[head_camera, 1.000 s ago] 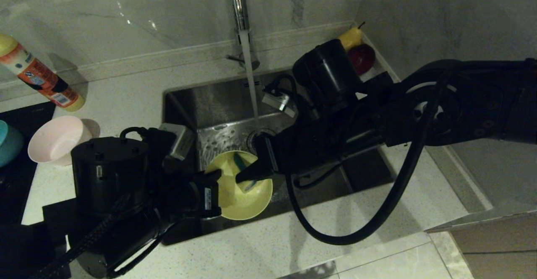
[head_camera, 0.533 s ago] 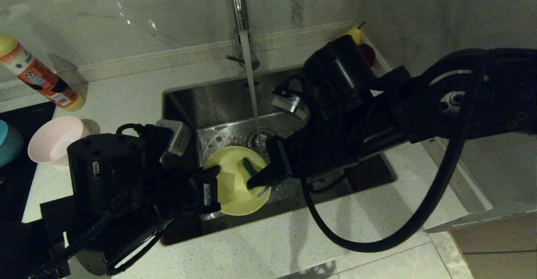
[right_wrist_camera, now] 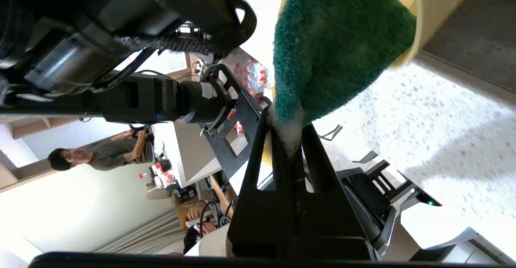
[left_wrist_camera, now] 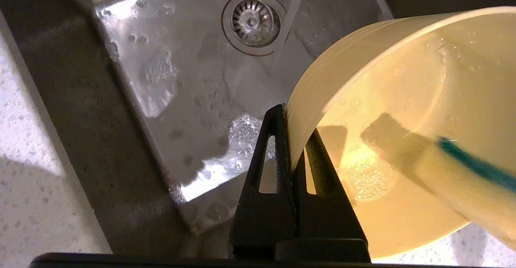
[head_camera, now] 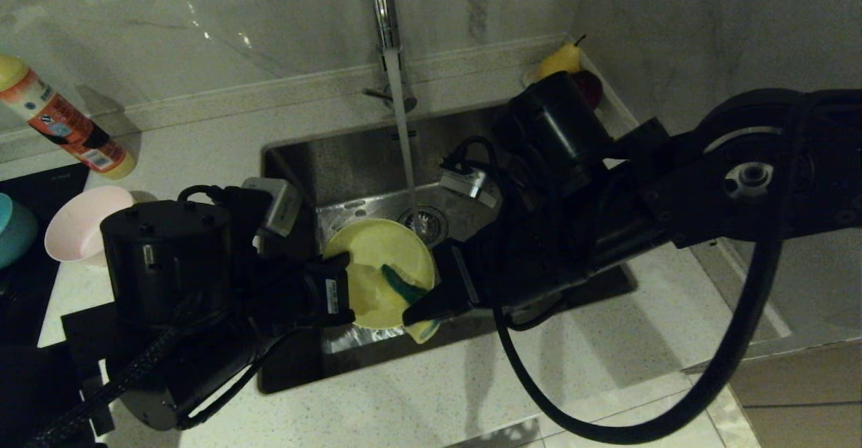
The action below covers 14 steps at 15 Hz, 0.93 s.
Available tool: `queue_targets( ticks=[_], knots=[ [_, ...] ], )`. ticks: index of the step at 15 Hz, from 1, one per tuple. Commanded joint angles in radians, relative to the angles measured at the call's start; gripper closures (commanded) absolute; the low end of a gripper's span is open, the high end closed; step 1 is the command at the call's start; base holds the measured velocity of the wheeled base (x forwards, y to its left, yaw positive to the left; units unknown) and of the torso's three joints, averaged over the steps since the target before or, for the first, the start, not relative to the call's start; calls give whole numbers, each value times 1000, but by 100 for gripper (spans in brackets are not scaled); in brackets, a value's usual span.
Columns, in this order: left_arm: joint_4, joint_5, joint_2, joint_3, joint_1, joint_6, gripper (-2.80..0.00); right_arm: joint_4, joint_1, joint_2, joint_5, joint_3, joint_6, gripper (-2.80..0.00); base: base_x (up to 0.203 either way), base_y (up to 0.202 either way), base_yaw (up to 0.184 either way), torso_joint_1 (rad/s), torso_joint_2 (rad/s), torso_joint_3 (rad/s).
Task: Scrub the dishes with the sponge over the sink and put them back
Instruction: Wipe the bowl
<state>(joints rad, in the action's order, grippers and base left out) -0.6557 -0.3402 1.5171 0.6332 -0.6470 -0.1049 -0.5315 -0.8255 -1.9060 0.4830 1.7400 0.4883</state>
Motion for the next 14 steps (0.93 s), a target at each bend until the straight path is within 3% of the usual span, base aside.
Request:
queue_targets(
  ticks=[1, 14],
  knots=[
    [-4, 0, -5, -9, 0, -4, 0, 1, -7, -46, 4, 42, 3, 0, 0, 0, 0, 0, 0, 0],
    [-15, -2, 14, 26, 1, -24, 0, 7, -29, -110, 3, 96, 6, 0, 0, 0, 0, 0, 0, 0]
  ],
)
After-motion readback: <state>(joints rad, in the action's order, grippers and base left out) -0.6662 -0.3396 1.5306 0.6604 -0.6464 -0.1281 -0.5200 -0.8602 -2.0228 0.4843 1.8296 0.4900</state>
